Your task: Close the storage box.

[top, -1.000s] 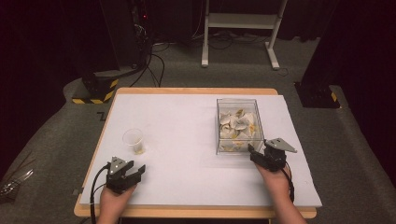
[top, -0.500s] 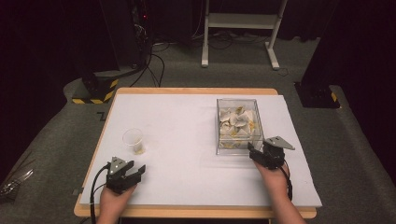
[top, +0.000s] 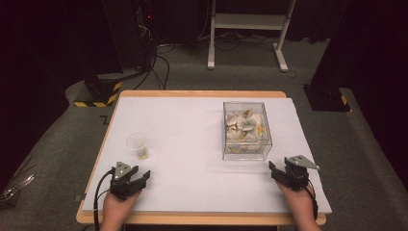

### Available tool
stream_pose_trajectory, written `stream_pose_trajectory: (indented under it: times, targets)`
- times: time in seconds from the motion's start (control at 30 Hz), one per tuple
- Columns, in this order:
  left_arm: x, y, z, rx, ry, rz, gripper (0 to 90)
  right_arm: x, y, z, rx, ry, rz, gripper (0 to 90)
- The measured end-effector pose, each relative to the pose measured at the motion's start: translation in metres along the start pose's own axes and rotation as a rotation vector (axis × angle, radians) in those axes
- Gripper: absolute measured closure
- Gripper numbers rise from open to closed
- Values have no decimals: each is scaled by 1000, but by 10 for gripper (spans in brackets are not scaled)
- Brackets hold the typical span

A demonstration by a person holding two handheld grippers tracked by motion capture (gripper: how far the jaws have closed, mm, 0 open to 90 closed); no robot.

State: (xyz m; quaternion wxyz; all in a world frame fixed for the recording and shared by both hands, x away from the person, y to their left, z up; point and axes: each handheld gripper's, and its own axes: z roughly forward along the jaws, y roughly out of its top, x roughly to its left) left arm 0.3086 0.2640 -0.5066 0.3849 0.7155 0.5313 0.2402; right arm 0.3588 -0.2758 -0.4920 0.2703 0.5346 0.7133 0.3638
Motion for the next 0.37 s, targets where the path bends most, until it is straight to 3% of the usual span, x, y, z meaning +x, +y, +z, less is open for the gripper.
stream_pose_trajectory:
  times: [0.27, 0.37]
  targets:
    - [-1, 0, 1, 7, 4, 9, 443, -16, -14, -9, 57, -55, -23, 346]
    - [0, 0, 0, 7, 1, 8, 443, -17, -14, -10, 64, -53, -21, 345]
